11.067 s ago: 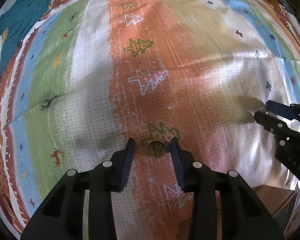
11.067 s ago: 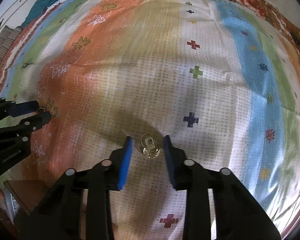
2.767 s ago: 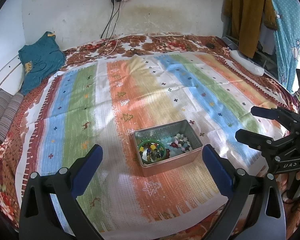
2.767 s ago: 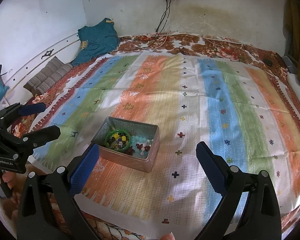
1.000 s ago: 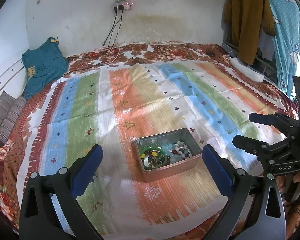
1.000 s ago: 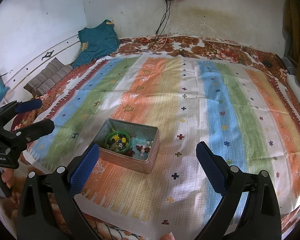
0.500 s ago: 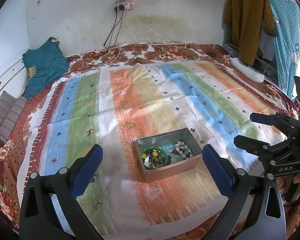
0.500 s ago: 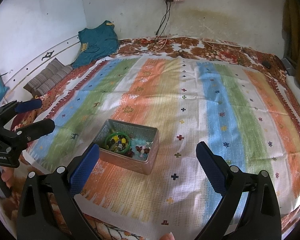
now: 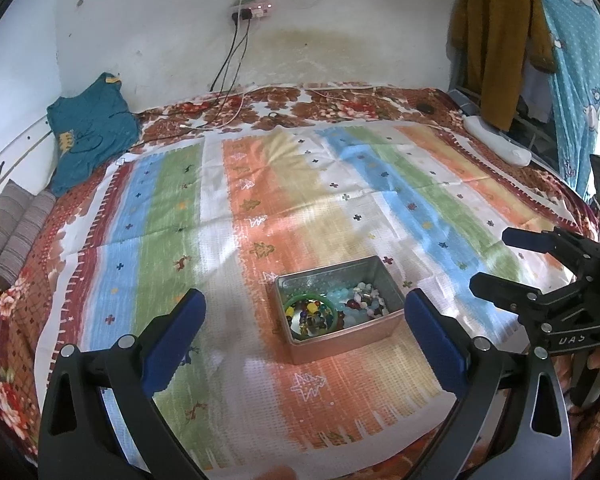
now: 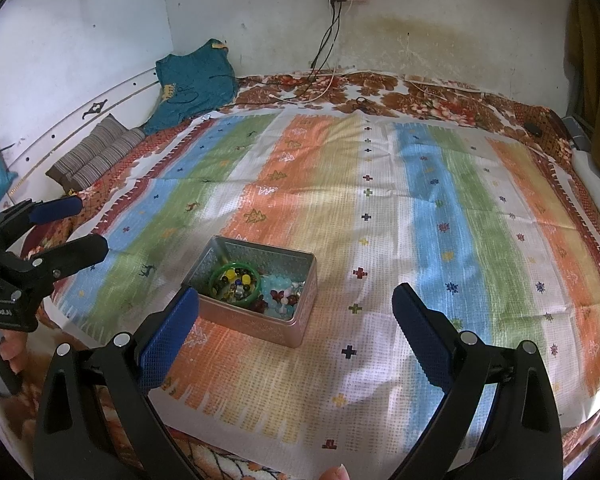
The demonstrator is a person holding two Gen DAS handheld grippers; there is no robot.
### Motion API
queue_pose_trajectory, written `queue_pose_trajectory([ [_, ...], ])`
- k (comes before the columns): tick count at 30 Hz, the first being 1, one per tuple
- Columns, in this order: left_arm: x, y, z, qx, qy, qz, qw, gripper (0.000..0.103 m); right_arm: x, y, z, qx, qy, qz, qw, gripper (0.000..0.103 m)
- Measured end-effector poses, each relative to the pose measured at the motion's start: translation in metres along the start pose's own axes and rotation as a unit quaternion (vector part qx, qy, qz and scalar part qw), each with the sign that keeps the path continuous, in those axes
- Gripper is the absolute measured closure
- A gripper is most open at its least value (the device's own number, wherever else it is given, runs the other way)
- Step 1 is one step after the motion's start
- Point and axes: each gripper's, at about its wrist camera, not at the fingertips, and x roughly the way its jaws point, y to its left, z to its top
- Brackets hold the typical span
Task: Organize jewelry
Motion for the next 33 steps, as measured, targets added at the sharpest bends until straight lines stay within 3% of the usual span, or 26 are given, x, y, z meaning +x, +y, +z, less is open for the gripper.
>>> queue_pose_trajectory([
  [33,0.0001,-0.0076,0.0001,0.009,-0.001,-0.008,0.9999,0.005,0.0003,0.0007,-0.0003,-0.001,0.000,0.000,1.000,0.005],
])
